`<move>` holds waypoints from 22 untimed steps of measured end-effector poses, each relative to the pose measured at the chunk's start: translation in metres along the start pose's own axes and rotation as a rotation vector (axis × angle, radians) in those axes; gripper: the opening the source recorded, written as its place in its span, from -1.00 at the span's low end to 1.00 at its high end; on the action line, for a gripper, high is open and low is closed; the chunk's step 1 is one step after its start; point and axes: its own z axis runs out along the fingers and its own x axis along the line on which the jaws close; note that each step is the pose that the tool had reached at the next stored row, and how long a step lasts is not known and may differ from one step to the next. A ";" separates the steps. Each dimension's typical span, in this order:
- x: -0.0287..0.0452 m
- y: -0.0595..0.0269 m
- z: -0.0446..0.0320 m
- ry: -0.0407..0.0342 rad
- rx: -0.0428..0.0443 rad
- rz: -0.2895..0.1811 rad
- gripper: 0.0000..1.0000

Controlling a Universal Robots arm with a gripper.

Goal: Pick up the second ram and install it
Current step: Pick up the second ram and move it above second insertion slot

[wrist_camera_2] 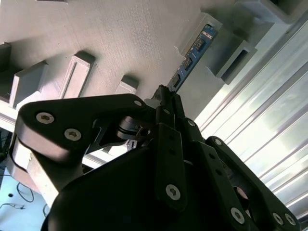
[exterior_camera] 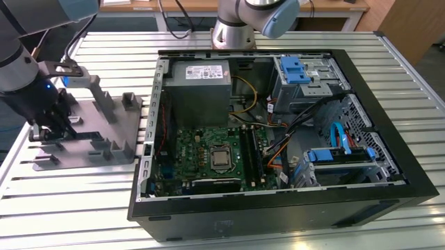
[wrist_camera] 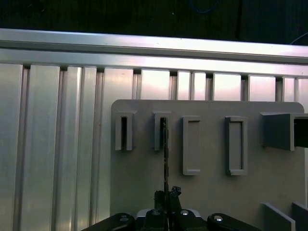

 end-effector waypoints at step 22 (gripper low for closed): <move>-0.0009 0.0002 -0.0210 -0.0120 0.0004 0.000 -0.73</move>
